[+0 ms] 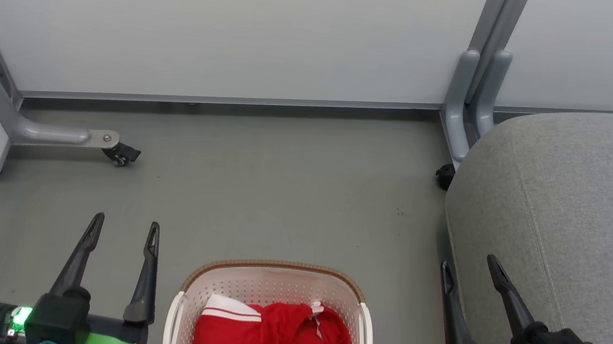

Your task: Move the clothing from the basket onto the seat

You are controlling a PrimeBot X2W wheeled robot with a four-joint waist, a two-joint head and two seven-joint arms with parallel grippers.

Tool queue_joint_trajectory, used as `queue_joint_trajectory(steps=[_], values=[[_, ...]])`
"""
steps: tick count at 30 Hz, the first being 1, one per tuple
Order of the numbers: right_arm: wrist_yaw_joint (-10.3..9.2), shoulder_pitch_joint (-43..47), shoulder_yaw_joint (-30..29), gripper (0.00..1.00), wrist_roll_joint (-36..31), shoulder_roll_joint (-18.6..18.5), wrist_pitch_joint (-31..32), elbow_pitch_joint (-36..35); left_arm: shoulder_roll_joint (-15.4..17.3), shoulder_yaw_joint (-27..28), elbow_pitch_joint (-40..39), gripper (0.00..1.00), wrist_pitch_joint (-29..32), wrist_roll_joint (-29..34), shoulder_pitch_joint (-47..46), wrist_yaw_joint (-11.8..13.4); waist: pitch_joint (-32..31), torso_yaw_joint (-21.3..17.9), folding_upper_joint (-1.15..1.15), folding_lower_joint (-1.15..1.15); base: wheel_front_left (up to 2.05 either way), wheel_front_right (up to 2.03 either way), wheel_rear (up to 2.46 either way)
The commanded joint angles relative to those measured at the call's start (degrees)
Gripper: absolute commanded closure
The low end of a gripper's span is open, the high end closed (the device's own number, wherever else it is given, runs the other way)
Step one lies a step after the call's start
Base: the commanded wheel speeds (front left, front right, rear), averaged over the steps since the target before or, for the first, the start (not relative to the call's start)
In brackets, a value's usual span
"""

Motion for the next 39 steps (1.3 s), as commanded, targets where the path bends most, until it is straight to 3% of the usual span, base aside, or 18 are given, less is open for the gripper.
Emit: queue_joint_trajectory(steps=[1,10,18,26,39], values=[[0.00,0.8,0.1,0.00,0.1,-0.3,-0.3,0.1,0.4,0.1,0.0,0.00,-0.2,0.1,0.9,-0.1,0.0,-0.1,0.00,0.00,0.00,0.00,0.00],[0.00,0.1,0.3,0.00,0.6,-0.3,-0.3,-0.6,0.4,0.1,0.9,0.00,-0.2,-0.1,1.1,-0.6,1.6,-0.9,0.00,0.00,0.00,0.00,0.00],[-0.01,-1.9,-0.6,0.00,0.7,-0.3,-0.3,-1.7,0.4,-1.7,7.1,0.00,-0.1,1.0,-2.0,-3.8,7.2,-2.0,0.00,0.00,0.00,0.00,0.00],[-0.01,-9.2,-2.3,0.00,1.1,-0.2,-0.2,-4.4,2.5,-5.8,19.4,0.00,-0.1,6.1,-14.5,-5.1,22.6,-2.9,0.00,0.00,0.00,0.00,0.00],[-0.01,-21.2,-4.7,0.00,1.4,-0.2,-0.2,-7.5,8.5,-19.6,42.0,0.00,-0.1,14.9,-40.6,-7.3,44.1,-3.6,0.00,0.00,0.00,0.00,0.00]])
